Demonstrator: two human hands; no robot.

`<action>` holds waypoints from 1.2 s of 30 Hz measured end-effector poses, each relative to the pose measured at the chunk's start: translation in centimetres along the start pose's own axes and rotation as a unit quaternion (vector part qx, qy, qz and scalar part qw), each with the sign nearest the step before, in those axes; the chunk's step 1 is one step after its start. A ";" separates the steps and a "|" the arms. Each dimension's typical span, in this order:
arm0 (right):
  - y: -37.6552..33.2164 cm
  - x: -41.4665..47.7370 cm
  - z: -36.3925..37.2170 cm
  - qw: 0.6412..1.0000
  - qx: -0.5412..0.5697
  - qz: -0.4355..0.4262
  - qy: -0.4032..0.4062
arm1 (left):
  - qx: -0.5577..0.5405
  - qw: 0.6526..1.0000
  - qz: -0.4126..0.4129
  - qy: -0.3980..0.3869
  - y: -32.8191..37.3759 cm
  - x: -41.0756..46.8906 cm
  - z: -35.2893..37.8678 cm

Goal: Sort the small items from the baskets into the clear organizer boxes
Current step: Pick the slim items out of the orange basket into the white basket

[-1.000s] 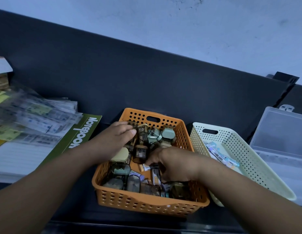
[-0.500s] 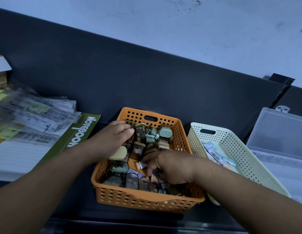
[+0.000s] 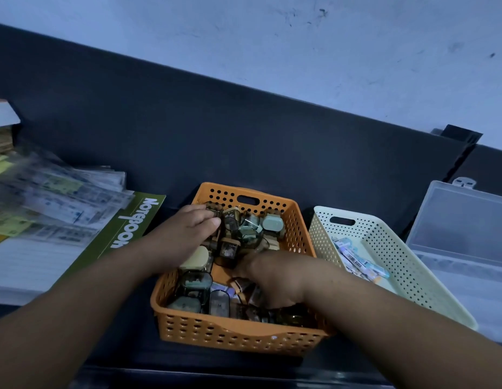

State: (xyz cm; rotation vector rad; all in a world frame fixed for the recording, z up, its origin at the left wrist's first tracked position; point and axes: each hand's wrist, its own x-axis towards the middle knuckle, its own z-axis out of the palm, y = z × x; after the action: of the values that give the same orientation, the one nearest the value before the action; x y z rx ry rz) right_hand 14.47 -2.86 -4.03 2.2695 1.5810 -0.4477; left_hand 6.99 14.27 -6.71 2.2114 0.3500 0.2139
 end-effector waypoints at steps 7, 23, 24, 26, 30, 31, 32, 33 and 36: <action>1.4 -0.2 0.0 0.997 0.071 0.019 0.012 | -0.005 1.000 0.003 -0.004 0.2 -0.1 0.0; 2.4 0.4 0.5 0.987 0.141 0.021 0.075 | -0.004 1.000 0.006 -0.001 0.0 0.0 0.0; 2.8 0.2 0.4 0.979 0.179 0.024 0.097 | -0.001 1.000 0.006 -0.001 0.0 0.0 0.0; 3.5 -0.3 0.3 0.942 0.304 0.024 0.138 | 0.003 1.000 0.007 0.002 -0.1 0.1 0.0; 4.5 -2.2 -0.4 0.855 0.460 0.009 0.238 | 0.003 1.000 0.009 0.004 -0.1 0.1 0.0; 4.8 -2.8 -0.6 0.833 0.482 0.014 0.271 | 0.005 1.000 0.009 0.004 -0.1 0.1 0.0; 5.2 -3.5 -0.7 0.812 0.498 0.028 0.305 | 0.009 1.000 0.009 0.004 -0.1 0.2 0.0; 5.8 -4.0 -0.8 0.793 0.504 0.051 0.337 | 0.011 1.000 0.009 0.004 0.0 0.2 0.0; 7.9 -5.2 -0.4 0.765 0.462 0.154 0.420 | 0.019 1.000 0.007 0.005 0.0 0.2 0.0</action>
State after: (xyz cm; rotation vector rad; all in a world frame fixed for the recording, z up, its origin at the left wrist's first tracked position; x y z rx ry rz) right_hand 20.21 -9.61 -0.66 3.8350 1.3723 -0.0733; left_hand 7.17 14.35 -6.66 2.2517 0.3453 0.2271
